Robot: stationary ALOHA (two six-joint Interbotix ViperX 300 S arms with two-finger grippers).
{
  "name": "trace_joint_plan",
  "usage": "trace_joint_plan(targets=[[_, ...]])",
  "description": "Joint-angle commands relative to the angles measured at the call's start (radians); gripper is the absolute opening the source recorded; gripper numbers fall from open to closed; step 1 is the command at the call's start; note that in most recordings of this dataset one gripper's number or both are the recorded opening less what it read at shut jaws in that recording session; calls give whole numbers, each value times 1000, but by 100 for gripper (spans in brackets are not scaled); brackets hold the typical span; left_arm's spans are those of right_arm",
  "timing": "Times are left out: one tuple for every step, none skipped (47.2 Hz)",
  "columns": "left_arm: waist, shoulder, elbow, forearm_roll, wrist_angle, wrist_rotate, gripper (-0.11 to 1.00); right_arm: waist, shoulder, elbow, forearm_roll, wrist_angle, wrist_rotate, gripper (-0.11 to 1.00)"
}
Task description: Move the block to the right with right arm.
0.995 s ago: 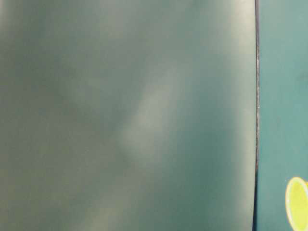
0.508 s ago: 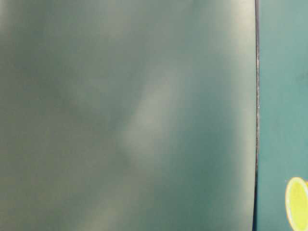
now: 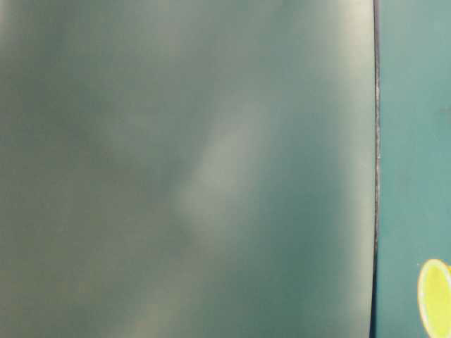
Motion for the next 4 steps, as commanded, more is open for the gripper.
trace_joint_plan(targets=[[-2,6,-28,3,-11,-2,0,2,6,-12,3,-9,-2,40],[-2,6,-28,3,-11,-2,0,2,6,-12,3,-9,-2,40],[-2,6,-28,3,-11,-2,0,2,6,-11,3,-9,-2,40],[-2,6,-28,3,-9,-2,0,2,6,-11,3,-9,-2,40]])
